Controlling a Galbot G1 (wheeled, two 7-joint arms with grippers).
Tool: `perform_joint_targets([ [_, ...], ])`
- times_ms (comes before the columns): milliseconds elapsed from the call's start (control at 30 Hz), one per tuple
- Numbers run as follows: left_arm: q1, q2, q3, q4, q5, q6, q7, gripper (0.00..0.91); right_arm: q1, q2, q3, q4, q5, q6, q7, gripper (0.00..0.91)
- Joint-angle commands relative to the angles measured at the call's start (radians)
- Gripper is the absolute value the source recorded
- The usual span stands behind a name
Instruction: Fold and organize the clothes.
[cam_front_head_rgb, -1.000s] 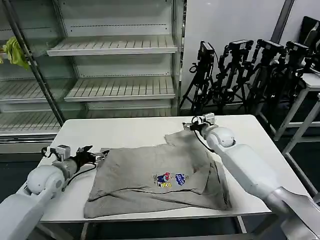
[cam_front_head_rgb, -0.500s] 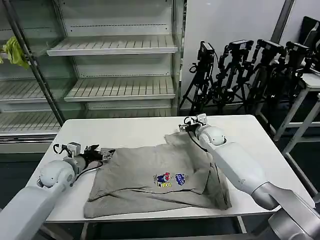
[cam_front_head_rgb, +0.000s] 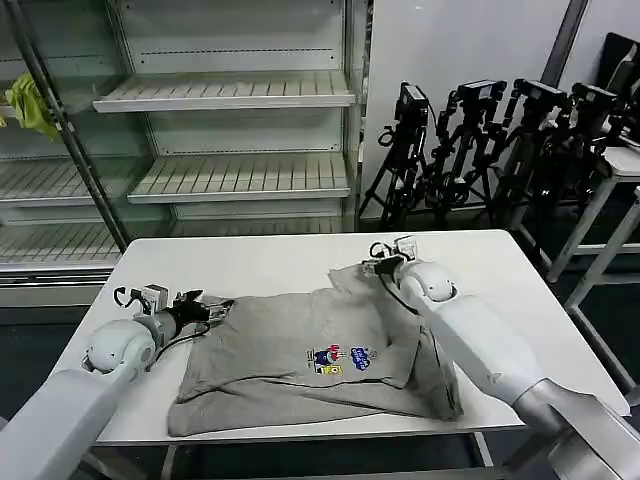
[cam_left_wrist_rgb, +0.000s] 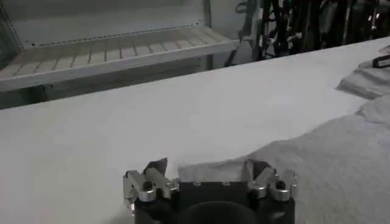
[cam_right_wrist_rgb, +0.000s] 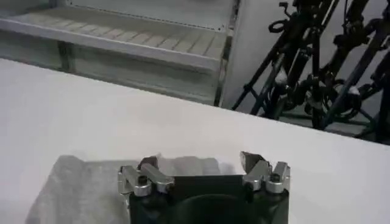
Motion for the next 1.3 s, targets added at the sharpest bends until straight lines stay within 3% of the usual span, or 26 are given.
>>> perform_joint_targets([
  [33,-0.003,-0.001,0.004,0.005,0.004,-0.001,0.001,0.766,-0.020,-0.011,0.003,0.052,0.012,-0.015,0.019,0.907],
  [233,0.010,0.005,-0.004,0.002,0.010,-0.001,0.006,0.695,-0.046,-0.017,0.021,0.061,0.011,-0.018,0.022,0.907],
  [267,0.010,0.006,-0.004,0.002,0.010,-0.001,0.007,0.665,-0.048,-0.017,0.023,0.062,0.011,-0.018,0.022,0.816],
  [333,0.012,0.007,-0.006,0.001,0.011,-0.001,0.007,0.635,-0.054,-0.017,0.025,0.064,0.009,-0.017,0.022,0.776],
  [400,0.014,0.010,-0.008,-0.003,0.011,-0.001,0.007,0.595,-0.058,-0.017,0.026,0.067,0.007,-0.018,0.023,0.675],
  [433,0.015,0.011,-0.009,-0.005,0.011,-0.001,0.007,0.534,-0.059,-0.016,0.029,0.068,0.007,-0.017,0.022,0.524],
  [467,0.015,0.012,-0.010,-0.006,0.011,-0.001,0.007,0.504,-0.061,-0.016,0.030,0.067,0.007,-0.017,0.023,0.453],
  [600,0.021,0.018,-0.014,-0.012,0.012,-0.001,0.008,0.413,-0.069,-0.016,0.036,0.070,0.005,-0.016,0.023,0.343],
  [667,0.023,0.021,-0.017,-0.015,0.012,-0.001,0.009,0.202,-0.073,-0.018,0.039,0.074,0.003,-0.014,0.023,0.232],
  [833,0.026,0.025,-0.020,-0.019,0.014,-0.002,0.012,0.050,-0.083,-0.024,0.046,0.081,-0.001,-0.012,0.022,0.091],
  [967,0.027,0.024,-0.019,-0.021,0.017,-0.002,0.013,0.040,-0.087,-0.026,0.048,0.086,-0.003,-0.011,0.022,0.010],
  [1300,0.035,0.025,-0.027,-0.034,0.024,-0.011,0.016,0.040,-0.102,-0.029,0.055,0.102,-0.013,0.002,0.022,0.000],
])
